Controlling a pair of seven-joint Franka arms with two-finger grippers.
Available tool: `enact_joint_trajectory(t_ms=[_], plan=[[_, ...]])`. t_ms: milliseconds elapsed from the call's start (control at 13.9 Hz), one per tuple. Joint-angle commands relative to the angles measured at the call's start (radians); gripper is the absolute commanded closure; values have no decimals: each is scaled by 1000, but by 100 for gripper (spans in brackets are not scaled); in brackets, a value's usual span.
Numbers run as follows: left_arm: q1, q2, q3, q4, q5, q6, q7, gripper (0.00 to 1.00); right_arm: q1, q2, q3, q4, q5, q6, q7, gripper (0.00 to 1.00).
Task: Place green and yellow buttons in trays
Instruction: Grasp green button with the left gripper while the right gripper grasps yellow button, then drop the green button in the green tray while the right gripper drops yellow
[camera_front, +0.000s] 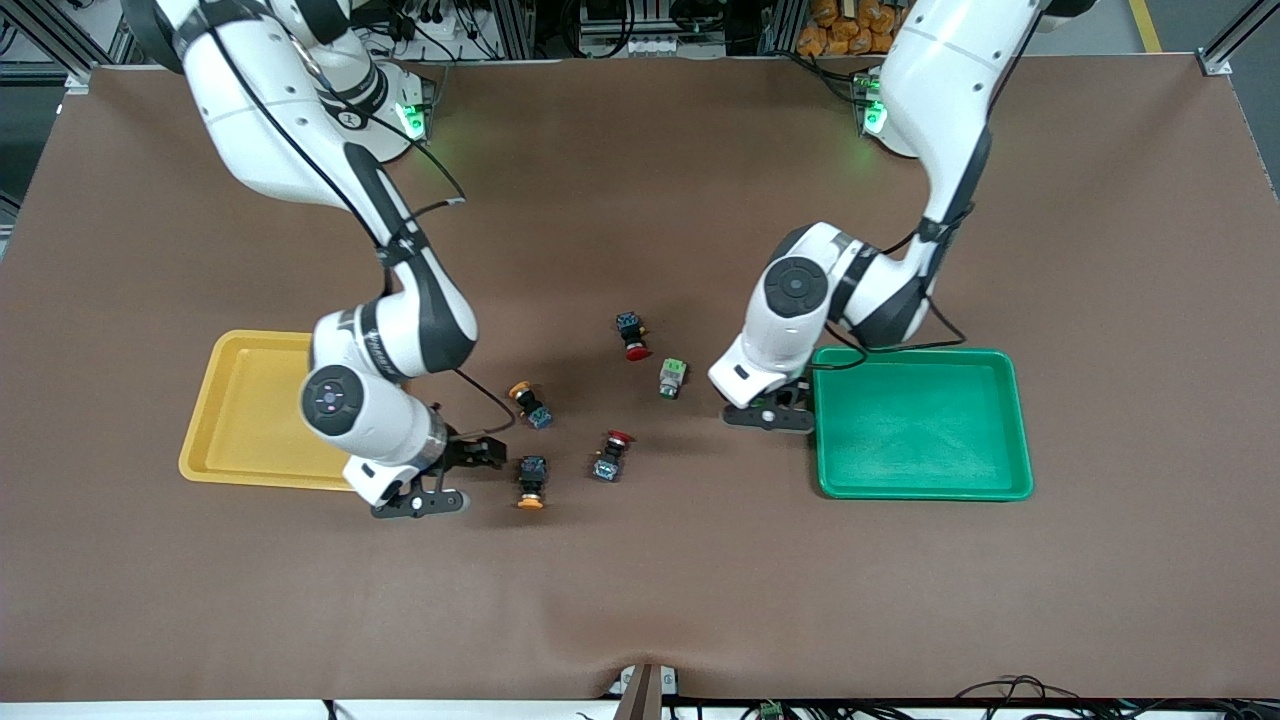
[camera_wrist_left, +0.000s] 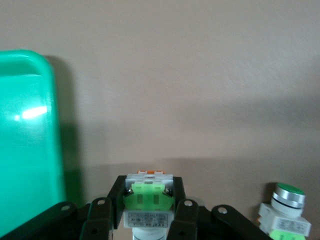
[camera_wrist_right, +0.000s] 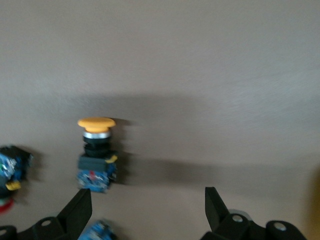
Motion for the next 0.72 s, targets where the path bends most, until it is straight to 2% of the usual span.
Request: enact_joint_trajectory(t_ms=[0, 215, 430, 646], plan=[[88, -28, -5, -6, 17, -25, 11, 100, 52, 37, -4, 48, 26, 4, 120, 0], [194, -30, -5, -15, 18, -27, 28, 100, 70, 92, -3, 79, 29, 87, 209, 0], [278, -13, -6, -26, 17, -27, 152, 100, 106, 135, -9, 108, 17, 102, 208, 0], [302, 21, -6, -24, 17, -24, 157, 100, 95, 149, -7, 117, 20, 104, 206, 0]])
